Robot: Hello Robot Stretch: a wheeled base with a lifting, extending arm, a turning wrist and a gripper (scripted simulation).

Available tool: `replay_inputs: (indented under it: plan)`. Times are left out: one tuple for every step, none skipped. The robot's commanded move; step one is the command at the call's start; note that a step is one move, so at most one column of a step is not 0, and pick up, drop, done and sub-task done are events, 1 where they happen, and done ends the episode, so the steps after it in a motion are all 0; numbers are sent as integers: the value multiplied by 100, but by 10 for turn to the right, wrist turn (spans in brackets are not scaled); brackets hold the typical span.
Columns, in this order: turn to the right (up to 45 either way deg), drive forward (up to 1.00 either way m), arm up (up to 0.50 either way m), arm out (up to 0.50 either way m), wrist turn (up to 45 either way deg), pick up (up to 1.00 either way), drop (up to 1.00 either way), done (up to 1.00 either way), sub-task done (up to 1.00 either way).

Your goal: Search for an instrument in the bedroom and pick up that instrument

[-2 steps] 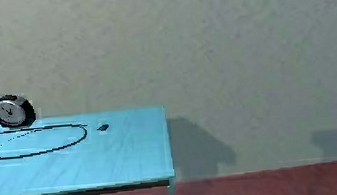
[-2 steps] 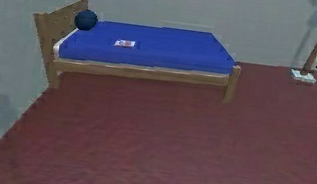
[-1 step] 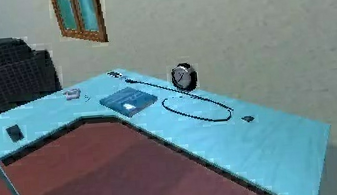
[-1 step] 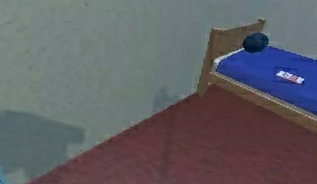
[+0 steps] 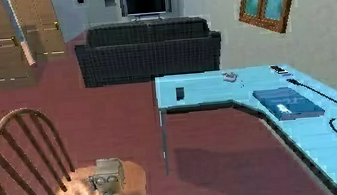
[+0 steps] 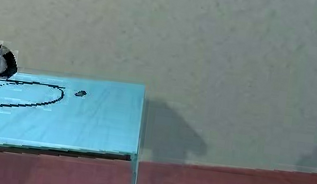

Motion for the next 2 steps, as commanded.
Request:
replay_inputs:
  plan:
    - [-360, 0, 0, 0, 0, 0, 0, 0, 0]
    - [450, 0, 0, 0, 0, 0, 0, 0, 0]
